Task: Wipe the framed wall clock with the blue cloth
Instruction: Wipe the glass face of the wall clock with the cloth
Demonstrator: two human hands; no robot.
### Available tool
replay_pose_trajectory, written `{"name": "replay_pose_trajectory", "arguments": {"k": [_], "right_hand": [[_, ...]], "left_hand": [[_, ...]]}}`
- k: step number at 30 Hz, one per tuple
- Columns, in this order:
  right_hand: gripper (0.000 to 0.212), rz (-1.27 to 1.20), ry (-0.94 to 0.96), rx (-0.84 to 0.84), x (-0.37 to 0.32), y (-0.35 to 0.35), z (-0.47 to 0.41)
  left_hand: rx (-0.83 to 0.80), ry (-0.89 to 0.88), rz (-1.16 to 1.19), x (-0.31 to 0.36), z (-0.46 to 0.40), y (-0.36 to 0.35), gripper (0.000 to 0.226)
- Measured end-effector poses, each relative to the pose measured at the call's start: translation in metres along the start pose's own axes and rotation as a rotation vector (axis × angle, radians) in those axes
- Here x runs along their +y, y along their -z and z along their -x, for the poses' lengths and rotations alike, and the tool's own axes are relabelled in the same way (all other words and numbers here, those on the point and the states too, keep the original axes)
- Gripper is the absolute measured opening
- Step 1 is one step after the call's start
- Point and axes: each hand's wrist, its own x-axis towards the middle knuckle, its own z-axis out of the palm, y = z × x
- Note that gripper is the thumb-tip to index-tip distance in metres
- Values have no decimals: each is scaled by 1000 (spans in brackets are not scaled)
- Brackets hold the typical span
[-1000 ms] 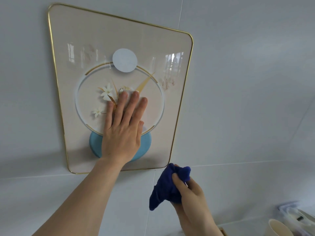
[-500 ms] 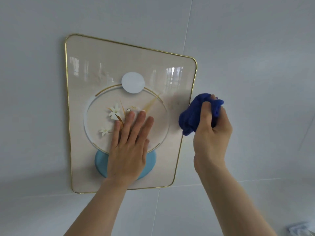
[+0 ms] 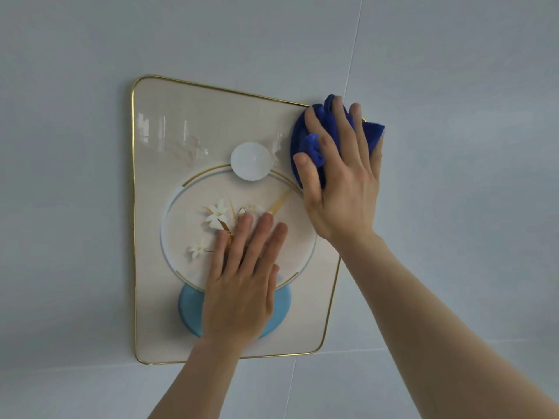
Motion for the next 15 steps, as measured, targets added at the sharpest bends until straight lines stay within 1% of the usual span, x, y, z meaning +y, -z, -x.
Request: {"name": "replay_pose_trajectory", "arguments": {"k": [3,5,7,10,15], "right_hand": [[73,76,22,49,2,-1,-4],[74,78,27,72,2,-3,-6],[71,92,30,93,3,-4,-9],[60,138,52,99,8,-9,-11],[55,-29,34,79,15,-19,-9]], "left_hand": [[-1,1,2,0,0,0,62],[-2,2,5,0,0,0,62],[-4,4,4,0,0,0,63],[-9,6,-1,0,-1,1,63],[-13,11,-8,2,-1,1,62]]}}
